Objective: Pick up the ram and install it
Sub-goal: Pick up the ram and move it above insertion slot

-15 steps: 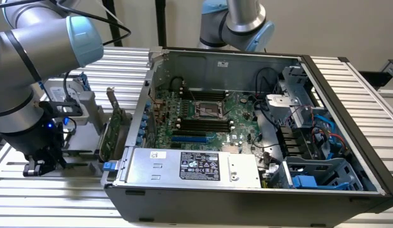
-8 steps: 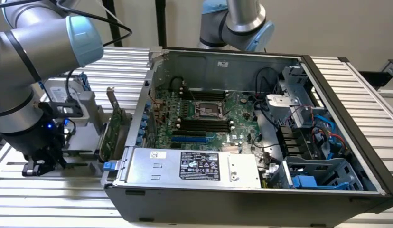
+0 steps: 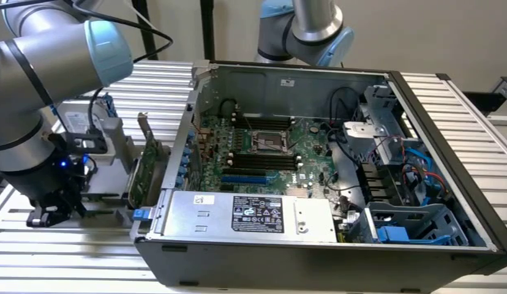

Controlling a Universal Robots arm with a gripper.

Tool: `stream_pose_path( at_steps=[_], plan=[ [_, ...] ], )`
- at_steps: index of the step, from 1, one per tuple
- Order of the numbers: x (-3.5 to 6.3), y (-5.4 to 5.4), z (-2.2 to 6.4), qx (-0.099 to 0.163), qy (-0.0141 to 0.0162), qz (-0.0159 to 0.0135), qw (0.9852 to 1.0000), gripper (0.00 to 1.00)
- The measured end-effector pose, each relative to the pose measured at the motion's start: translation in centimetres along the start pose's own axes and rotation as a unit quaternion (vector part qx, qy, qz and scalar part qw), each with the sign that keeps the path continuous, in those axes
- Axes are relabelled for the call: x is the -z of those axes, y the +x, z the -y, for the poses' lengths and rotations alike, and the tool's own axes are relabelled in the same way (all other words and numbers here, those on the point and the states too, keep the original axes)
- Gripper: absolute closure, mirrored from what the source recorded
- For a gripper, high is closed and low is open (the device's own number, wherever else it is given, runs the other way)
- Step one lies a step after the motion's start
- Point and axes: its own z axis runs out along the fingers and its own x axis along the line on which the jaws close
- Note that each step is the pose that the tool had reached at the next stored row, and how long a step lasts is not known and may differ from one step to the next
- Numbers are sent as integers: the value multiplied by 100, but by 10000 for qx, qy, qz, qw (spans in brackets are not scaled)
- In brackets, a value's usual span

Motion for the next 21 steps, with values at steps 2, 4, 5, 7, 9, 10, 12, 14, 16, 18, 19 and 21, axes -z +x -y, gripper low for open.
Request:
stream_pose_path(
  at_steps=[2,4,5,7,9,10,12,14,16,18,19,21],
  plan=[
    [0,3,0,-29,2,2,10000,100],
    [-1,8,-1,-58,3,3,10000,100],
    [-1,11,-2,-75,4,4,10000,100],
    [-1,18,-5,-109,5,5,9999,100],
    [0,23,-7,-139,6,6,9999,100],
    [-1,24,-8,-150,6,7,9999,100],
    [-1,27,-10,-169,7,8,9999,100],
    [-2,28,-11,-183,8,9,9998,100],
    [-2,28,-11,-184,8,9,9998,100],
    [-2,28,-11,-184,8,9,9998,100],
    [-1,29,-11,-184,8,10,9998,100],
    [9,28,-12,-184,9,10,9998,100]
  ],
)
